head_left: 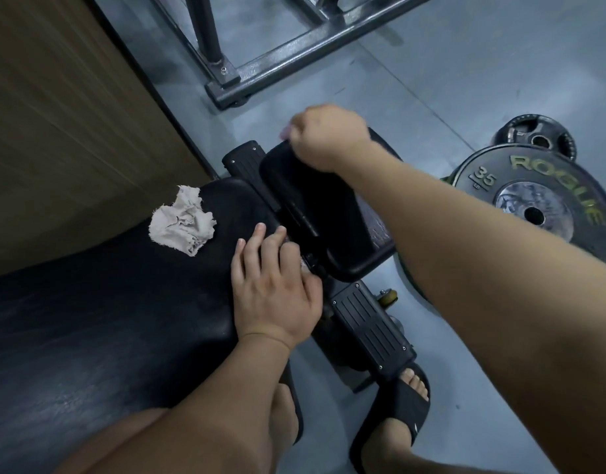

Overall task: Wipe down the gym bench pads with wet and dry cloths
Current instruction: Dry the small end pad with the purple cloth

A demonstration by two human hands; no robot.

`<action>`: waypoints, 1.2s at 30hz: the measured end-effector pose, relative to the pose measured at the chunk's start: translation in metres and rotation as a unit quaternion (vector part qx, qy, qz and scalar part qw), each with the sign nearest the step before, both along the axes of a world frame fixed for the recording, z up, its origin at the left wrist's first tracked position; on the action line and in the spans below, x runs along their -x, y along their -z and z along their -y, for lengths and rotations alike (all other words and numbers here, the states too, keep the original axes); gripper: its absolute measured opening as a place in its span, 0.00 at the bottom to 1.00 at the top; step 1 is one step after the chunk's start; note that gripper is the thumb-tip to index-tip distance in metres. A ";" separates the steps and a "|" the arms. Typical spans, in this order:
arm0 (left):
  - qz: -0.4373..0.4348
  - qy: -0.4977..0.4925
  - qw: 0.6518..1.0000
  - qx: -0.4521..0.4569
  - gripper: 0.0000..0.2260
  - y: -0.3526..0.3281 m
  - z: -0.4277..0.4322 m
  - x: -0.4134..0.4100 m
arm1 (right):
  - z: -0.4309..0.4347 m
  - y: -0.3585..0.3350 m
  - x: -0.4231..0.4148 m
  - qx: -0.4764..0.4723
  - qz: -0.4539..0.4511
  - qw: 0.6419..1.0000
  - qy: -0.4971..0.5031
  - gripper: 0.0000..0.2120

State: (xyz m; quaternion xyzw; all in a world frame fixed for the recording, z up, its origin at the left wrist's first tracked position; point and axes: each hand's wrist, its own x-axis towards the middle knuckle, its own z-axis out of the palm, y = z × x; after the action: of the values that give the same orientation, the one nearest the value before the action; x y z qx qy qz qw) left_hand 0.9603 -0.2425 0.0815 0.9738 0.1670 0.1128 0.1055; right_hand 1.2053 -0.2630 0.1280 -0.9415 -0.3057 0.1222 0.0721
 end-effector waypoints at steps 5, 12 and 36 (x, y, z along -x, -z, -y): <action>-0.009 -0.001 1.000 -0.008 0.14 0.003 0.000 -0.001 | 0.050 0.002 -0.045 0.023 -0.076 0.989 0.126 0.24; 0.006 -0.005 1.000 -0.007 0.14 0.004 0.003 0.000 | 0.132 0.017 0.008 -0.114 -0.177 0.918 0.337 0.23; -0.242 0.040 0.968 0.052 0.26 -0.062 -0.044 0.003 | 0.126 0.034 0.184 -0.065 0.128 0.989 -0.032 0.19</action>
State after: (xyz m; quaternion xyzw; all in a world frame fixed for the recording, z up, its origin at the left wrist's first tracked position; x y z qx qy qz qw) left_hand 0.9571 -0.1986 0.1434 0.9712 0.1537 -0.1397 0.1166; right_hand 1.0209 -0.3889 0.0936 -0.9324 -0.3498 -0.0170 0.0898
